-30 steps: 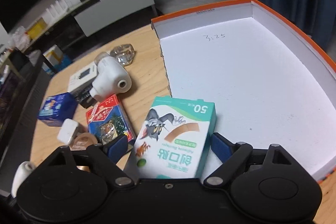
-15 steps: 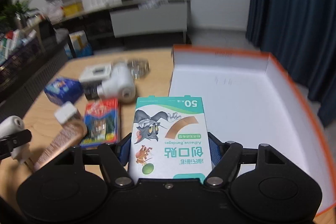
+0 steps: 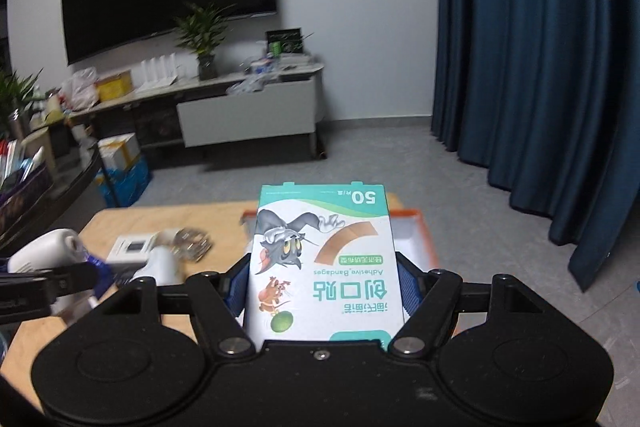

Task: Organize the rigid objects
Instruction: 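Carry the white device with the left gripper while the right gripper carries the teal box over the white box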

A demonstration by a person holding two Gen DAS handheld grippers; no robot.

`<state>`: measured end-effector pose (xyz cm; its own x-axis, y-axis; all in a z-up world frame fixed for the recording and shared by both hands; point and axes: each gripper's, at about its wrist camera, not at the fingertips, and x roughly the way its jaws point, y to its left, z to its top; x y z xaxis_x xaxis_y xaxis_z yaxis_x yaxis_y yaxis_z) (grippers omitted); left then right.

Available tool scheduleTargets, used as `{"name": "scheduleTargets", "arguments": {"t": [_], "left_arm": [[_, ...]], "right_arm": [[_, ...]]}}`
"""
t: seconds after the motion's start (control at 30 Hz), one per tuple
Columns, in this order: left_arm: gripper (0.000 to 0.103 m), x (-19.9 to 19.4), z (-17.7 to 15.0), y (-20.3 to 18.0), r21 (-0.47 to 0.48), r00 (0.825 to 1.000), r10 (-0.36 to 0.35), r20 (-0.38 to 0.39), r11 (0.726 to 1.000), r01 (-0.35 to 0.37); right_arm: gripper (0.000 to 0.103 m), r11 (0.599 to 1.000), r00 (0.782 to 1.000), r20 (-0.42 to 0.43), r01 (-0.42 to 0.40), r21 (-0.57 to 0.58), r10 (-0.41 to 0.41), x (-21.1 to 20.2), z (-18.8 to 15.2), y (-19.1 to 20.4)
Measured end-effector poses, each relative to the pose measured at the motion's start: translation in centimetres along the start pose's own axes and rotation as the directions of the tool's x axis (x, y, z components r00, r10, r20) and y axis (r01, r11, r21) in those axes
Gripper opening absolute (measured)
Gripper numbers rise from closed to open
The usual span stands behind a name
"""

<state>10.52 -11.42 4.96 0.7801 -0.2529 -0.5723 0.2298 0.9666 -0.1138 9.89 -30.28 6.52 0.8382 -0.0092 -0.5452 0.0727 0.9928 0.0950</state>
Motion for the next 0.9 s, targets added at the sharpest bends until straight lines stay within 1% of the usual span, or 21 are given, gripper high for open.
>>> {"name": "scheduleTargets", "arguments": {"t": [0.1,0.2,0.27,0.37,0.47,0.6,0.67,0.9], "left_arm": [[0.067,1.6,2.2,-2.3,0.021,0.998,-0.054,-0.014,0.998,0.054],[0.067,3.0,4.0,-4.7,0.044,0.996,-0.087,-0.025,0.995,0.088],[0.067,3.9,4.6,-5.6,0.061,0.995,-0.093,-0.022,0.994,0.094],[0.067,5.1,4.5,-6.2,0.050,0.993,-0.111,-0.034,0.992,0.113],[0.067,6.2,3.9,-6.6,0.054,0.993,-0.102,-0.063,0.993,0.106],[0.067,7.8,2.9,-6.2,0.051,0.992,-0.082,-0.101,0.995,0.087],[0.067,8.7,3.0,-6.1,0.042,0.990,-0.078,-0.118,0.996,0.083],[0.067,10.4,3.1,-5.4,0.033,0.988,-0.066,-0.139,0.997,0.071]], "right_arm": [[0.084,1.000,1.000,0.013,0.025,0.019,-0.025,-0.1,1.5,-1.8],[0.084,0.998,0.998,0.033,0.043,0.038,-0.044,-0.3,3.0,-3.3],[0.084,0.998,0.998,0.042,0.048,0.043,-0.050,-0.3,3.6,-4.3],[0.084,0.997,0.998,0.037,0.047,0.054,-0.049,0.3,3.9,-5.3],[0.084,0.997,0.999,0.018,0.038,0.059,-0.040,1.2,3.5,-5.9],[0.084,0.997,1.000,-0.010,0.026,0.068,-0.026,2.4,3.2,-6.4],[0.084,0.997,1.000,-0.016,0.023,0.070,-0.022,2.9,3.2,-6.5],[0.084,0.998,0.999,-0.042,0.026,0.061,-0.024,4.6,3.4,-6.8]]}}
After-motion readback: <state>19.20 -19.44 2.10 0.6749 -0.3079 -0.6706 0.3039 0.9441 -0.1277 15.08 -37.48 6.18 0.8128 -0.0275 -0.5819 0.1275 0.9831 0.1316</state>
